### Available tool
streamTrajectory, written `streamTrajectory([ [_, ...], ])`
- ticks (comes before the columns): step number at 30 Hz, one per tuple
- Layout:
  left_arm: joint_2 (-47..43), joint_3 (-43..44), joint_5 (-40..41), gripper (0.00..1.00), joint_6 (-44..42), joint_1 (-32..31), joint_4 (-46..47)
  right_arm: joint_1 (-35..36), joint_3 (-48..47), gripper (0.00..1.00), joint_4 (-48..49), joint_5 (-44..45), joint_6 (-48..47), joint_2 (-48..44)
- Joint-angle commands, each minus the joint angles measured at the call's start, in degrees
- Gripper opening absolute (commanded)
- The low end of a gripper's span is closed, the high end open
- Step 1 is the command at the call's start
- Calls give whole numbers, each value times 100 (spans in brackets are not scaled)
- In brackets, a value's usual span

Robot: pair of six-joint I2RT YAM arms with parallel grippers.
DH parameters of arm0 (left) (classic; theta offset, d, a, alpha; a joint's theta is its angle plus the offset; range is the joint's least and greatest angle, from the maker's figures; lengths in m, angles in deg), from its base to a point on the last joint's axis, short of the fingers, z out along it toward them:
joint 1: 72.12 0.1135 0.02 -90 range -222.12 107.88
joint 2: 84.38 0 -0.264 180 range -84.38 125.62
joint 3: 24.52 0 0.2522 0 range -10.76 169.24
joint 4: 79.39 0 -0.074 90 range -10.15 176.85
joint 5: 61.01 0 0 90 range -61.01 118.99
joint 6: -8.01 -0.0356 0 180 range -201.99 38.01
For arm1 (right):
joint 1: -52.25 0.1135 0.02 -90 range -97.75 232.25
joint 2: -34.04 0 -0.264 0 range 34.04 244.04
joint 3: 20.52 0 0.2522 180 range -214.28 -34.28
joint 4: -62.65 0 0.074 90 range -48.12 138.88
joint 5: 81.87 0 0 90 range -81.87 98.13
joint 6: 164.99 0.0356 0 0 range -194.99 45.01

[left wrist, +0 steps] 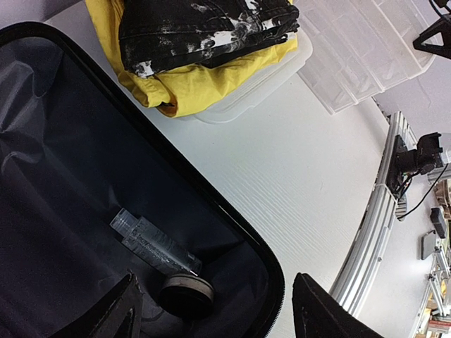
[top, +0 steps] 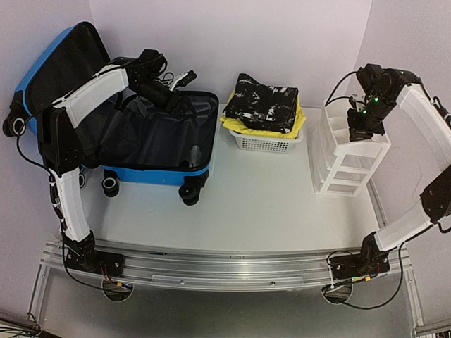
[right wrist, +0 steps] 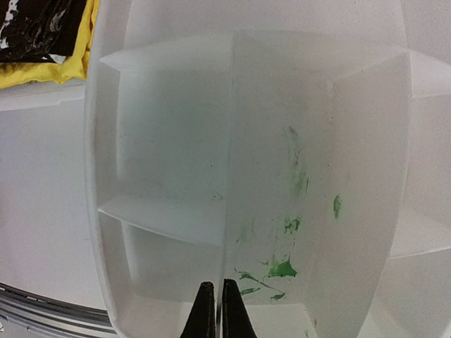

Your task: Open, take out, and arrange the luggage

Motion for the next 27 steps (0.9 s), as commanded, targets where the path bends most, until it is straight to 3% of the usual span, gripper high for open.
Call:
streamTrajectory([
  [1,-45,137,-238,72,107,7,175,105,164,0,-1246,-237,256,-433],
  [12,-228,-135,-246,71,-20,-177,248,111,28,0,-1444,-675,273,-609],
  [15,-340,-258,-322,70,-501,-277,200,108,-95,11,-1507,-674,265,-540],
  [19,-393,-107,-329,69,-1922,-409,-256,109,-637,24,-1495,-678,226,-373],
  [23,-471,-148,-382,69,-3341,-753,60,106,-1198,27,-1392,-693,300,-66],
  [25,-413,-56,-388,70,-3345,-960,393,128,-1510,28,-1383,-830,411,86],
  [27,-254,189,-579,70,-2880,-1039,661,388,-1882,34,-1379,-532,725,237],
])
